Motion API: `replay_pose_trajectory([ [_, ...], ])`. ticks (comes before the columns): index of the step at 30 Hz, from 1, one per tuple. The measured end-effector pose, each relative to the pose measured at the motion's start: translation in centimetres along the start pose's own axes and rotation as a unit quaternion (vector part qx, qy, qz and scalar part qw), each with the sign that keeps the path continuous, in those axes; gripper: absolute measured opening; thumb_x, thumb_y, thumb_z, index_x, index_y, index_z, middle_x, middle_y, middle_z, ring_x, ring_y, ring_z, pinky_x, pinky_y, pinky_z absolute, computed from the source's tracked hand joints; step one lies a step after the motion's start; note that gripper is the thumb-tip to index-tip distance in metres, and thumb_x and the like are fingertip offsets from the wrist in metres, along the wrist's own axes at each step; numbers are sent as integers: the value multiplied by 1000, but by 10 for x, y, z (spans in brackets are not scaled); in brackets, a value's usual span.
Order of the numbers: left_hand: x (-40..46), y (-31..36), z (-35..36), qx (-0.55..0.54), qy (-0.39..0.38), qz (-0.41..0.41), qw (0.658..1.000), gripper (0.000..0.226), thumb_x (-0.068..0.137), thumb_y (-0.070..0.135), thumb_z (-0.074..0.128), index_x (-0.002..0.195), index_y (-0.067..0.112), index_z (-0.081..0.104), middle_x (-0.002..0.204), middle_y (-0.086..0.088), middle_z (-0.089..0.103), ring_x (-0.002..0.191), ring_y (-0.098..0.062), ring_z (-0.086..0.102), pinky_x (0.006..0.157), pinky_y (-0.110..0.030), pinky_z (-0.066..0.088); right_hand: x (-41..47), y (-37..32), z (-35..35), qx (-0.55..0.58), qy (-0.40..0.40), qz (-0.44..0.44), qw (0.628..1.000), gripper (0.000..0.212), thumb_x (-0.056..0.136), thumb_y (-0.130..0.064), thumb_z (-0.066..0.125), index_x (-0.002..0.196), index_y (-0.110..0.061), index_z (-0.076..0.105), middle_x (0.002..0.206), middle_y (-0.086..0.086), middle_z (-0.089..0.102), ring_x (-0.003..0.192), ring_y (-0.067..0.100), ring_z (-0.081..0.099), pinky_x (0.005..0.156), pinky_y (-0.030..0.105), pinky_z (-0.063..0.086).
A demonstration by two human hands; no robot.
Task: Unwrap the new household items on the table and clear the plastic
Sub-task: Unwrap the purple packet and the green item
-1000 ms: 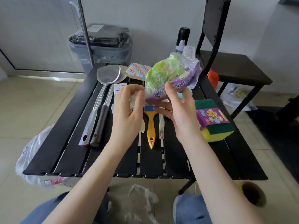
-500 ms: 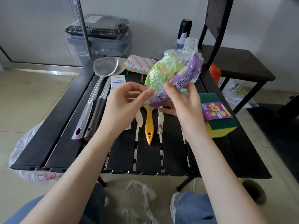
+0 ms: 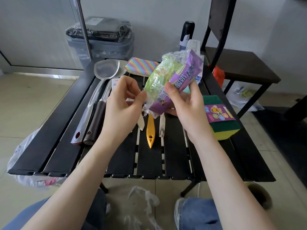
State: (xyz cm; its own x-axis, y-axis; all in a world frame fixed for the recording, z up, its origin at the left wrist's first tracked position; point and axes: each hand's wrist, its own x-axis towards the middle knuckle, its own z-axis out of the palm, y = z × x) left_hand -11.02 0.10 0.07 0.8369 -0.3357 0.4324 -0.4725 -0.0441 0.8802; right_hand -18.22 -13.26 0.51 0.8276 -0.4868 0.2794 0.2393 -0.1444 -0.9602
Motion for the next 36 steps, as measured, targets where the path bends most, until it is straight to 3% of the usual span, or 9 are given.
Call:
replay_pose_trajectory([
  [4,0,3,2,-77,-10,-42,996,26,92,-3,54,78,15,41,81,-15,48,66,-18,61,67,-25,55,0,-2,-1,-24,18,-10,999,20,90,-31,65,103,-34,50,77,-22,69,88,13,69,81,52,56],
  [9,0,3,0,-130,-29,-59,989,23,96,0,49,82,14,38,78,-3,55,65,-8,64,75,-29,58,0,-8,-4,68,9,39,997,31,94,-23,59,122,-16,49,85,-16,71,83,3,71,60,25,57],
  [12,2,7,-2,-104,-37,-28,993,24,97,-3,46,83,15,37,75,-2,53,64,-6,62,73,-26,55,1,-7,-3,58,27,45,997,24,93,-28,61,114,-21,52,95,-8,71,93,14,71,74,40,60],
  [17,2,10,-1,-110,-62,-31,991,23,97,-1,46,85,16,37,77,-3,54,67,-6,63,75,-22,53,1,-16,-4,-3,65,-18,998,21,93,-28,62,110,-25,50,97,-16,64,88,-3,67,72,26,57],
  [20,-1,12,-1,-164,-75,-47,982,11,97,4,49,94,13,44,81,-7,57,75,-7,65,77,-22,53,2,-15,-5,46,67,43,996,16,92,-32,62,105,-27,54,97,-11,68,90,4,69,76,35,60],
  [23,-4,13,-1,-119,-74,-9,990,7,97,15,50,102,12,50,89,-13,60,86,-7,65,78,-20,52,4,-18,-3,105,67,119,985,28,94,-36,58,117,-21,52,109,4,68,92,19,71,69,42,61],
  [29,-5,6,-4,-91,-126,-19,988,22,84,24,70,102,13,62,86,2,65,84,-16,66,84,-37,56,9,-24,-12,207,87,166,960,22,98,-34,51,113,-19,55,93,-1,69,72,14,73,62,37,61],
  [33,-3,5,-7,-98,-105,-7,990,9,85,14,67,94,15,65,74,9,66,75,-9,66,79,-29,55,9,-22,-18,216,89,177,956,18,98,-34,51,99,-19,60,74,-4,74,68,14,73,61,34,61],
  [36,1,4,-12,20,-67,54,996,18,89,8,64,102,21,68,77,17,60,76,1,60,78,-17,51,9,-21,-20,179,103,170,964,26,98,-37,51,107,-15,61,77,-1,74,67,15,72,55,27,57],
])
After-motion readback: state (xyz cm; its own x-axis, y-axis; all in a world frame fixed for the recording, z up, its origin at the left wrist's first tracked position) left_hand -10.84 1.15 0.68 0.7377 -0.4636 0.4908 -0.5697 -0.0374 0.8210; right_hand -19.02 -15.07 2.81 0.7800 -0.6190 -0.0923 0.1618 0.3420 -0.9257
